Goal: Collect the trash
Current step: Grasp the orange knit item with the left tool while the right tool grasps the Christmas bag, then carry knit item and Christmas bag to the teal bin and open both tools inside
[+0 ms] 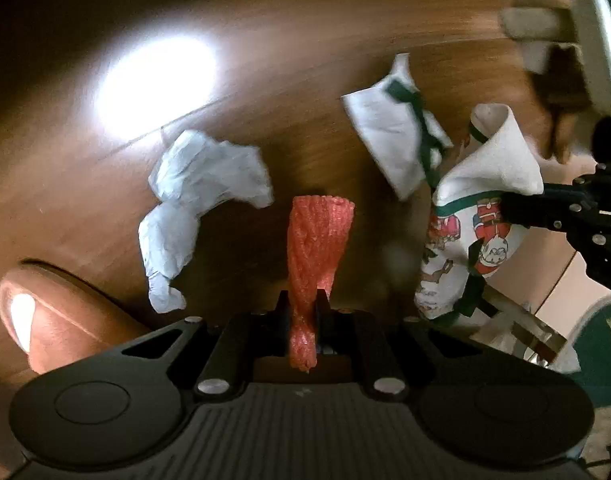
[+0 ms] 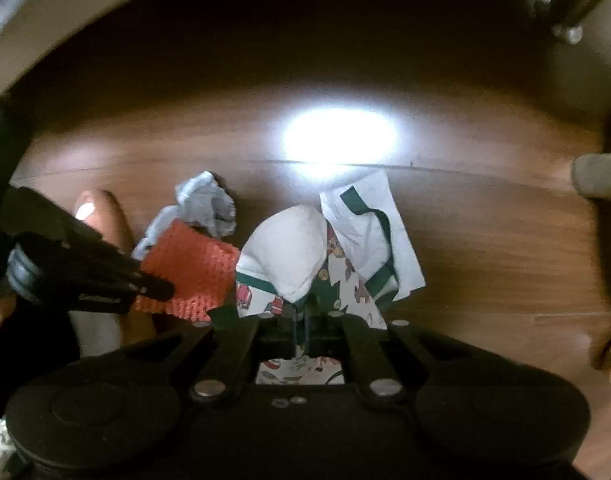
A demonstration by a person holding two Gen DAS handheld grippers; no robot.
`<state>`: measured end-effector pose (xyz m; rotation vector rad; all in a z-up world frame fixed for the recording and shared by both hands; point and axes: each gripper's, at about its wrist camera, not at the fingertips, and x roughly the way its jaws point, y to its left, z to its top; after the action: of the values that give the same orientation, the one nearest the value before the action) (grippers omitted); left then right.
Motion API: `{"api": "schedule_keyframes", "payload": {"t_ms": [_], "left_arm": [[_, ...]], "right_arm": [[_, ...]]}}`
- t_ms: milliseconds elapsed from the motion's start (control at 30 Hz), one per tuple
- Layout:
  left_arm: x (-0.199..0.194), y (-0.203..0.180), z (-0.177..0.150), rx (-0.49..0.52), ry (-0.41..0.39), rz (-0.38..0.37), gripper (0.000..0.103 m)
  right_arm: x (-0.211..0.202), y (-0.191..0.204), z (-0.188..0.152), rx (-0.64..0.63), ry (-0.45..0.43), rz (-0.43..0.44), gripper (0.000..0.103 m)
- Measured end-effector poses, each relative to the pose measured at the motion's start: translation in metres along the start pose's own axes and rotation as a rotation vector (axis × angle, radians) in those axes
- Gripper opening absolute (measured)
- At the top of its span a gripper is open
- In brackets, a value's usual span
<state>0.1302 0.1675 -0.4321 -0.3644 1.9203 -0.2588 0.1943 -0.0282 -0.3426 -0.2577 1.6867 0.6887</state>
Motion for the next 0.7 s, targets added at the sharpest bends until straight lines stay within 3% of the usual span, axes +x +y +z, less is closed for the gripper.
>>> {"api": "schedule_keyframes", "payload": {"t_ms": [333, 700], "left_arm": [[-0.083, -0.068, -0.029, 0.057, -0.127, 0.052, 0.01], [-0.176, -0.165, -0.069, 0.023, -0.459, 0.078, 0.01]], "right_arm": [[-0.105, -0.006, -0.032, -0.008, -0.235, -0.006, 0.004], [-0.217, -0.037, -0.1, 0.047, -0.486, 0.003, 0.004]]}}
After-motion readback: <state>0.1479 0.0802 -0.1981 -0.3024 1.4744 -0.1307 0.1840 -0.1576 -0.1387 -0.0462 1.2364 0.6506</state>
